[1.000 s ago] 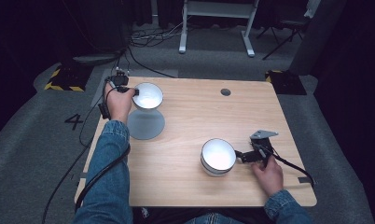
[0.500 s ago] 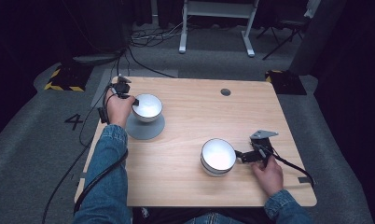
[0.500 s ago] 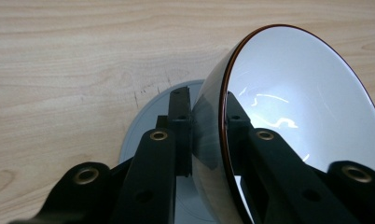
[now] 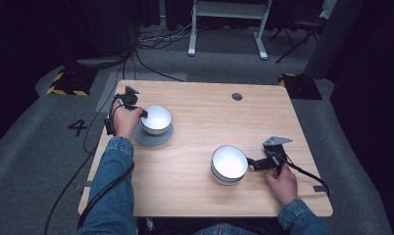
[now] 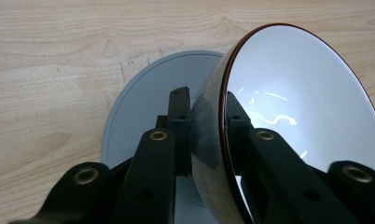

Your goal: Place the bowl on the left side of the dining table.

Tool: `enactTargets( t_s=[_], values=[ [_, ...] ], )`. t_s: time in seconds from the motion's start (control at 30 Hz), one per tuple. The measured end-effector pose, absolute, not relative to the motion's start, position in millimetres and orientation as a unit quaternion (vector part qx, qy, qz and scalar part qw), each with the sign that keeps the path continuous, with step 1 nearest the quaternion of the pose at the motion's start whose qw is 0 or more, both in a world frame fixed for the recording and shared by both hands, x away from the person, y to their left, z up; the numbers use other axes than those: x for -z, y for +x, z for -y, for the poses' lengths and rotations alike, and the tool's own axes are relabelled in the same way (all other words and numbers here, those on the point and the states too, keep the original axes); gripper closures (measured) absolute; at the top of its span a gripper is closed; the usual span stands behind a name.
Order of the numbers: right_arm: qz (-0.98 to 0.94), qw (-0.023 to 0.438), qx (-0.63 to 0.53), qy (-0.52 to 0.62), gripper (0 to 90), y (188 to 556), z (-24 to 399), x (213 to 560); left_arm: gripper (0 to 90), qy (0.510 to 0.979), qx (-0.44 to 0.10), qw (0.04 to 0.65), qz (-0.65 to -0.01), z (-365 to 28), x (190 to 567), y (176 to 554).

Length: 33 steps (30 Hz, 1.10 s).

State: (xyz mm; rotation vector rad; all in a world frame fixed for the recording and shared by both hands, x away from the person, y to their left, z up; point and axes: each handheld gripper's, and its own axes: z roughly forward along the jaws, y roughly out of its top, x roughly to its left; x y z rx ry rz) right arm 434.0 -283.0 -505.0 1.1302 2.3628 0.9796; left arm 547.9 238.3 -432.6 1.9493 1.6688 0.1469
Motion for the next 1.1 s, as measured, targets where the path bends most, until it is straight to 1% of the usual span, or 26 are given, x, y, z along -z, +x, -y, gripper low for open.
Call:
enactTargets(
  t_s=[0.13, 0.17, 0.3, 0.37, 0.4, 0.43, 0.5, 0.6, 0.67, 0.7, 0.77, 0.8, 0.83, 0.93, 1.1],
  values=[
    [-0.832, 0.172, -0.346, 0.398, 0.6, 434, 283, 505, 78.3, 0.725, -0.059, 0.284, -0.625, -241, 438, 547],
    [-0.832, 0.172, -0.345, 0.398, 0.6, 434, 283, 505, 78.2, 0.719, -0.049, 0.293, -0.629, -244, 440, 546],
    [-0.832, 0.172, -0.346, 0.398, 0.6, 434, 283, 505, 78.5, 0.718, -0.057, 0.294, -0.628, -248, 441, 546],
    [-0.832, 0.172, -0.345, 0.398, 0.6, 434, 283, 505, 78.6, 0.708, -0.063, 0.303, -0.635, -249, 441, 545],
    [-0.832, 0.172, -0.346, 0.398, 0.6, 434, 283, 505, 78.6, 0.713, -0.065, 0.299, -0.631, -251, 441, 545],
    [-0.833, 0.172, -0.345, 0.398, 0.6, 434, 283, 505, 78.6, 0.705, -0.065, 0.305, -0.637, -250, 442, 545],
    [-0.832, 0.172, -0.346, 0.399, 0.6, 434, 283, 505, 78.6, 0.705, -0.065, 0.306, -0.636, -251, 443, 546],
    [-0.832, 0.172, -0.346, 0.399, 0.6, 434, 283, 505, 78.4, 0.711, -0.058, 0.307, -0.630, -255, 444, 546],
    [-0.832, 0.172, -0.346, 0.398, 0.6, 434, 283, 505, 77.8, 0.703, -0.052, 0.313, -0.637, -257, 445, 545],
    [-0.832, 0.172, -0.345, 0.398, 0.6, 434, 283, 505, 78.1, 0.710, -0.051, 0.306, -0.632, -259, 445, 544],
    [-0.832, 0.172, -0.345, 0.398, 0.5, 434, 283, 505, 79.2, 0.704, -0.053, 0.303, -0.640, -258, 447, 544],
    [-0.832, 0.172, -0.345, 0.398, 0.6, 434, 283, 505, 79.7, 0.708, -0.043, 0.300, -0.638, -260, 448, 543],
    [-0.832, 0.172, -0.346, 0.399, 0.6, 434, 283, 505, 80.0, 0.700, -0.045, 0.305, -0.644, -259, 449, 543],
    [-0.832, 0.172, -0.345, 0.399, 0.6, 434, 283, 505, 80.2, 0.697, -0.038, 0.307, -0.647, -259, 450, 544],
    [-0.832, 0.172, -0.345, 0.398, 0.6, 434, 283, 505, 80.1, 0.702, -0.043, 0.306, -0.641, -257, 450, 545]
  ],
)
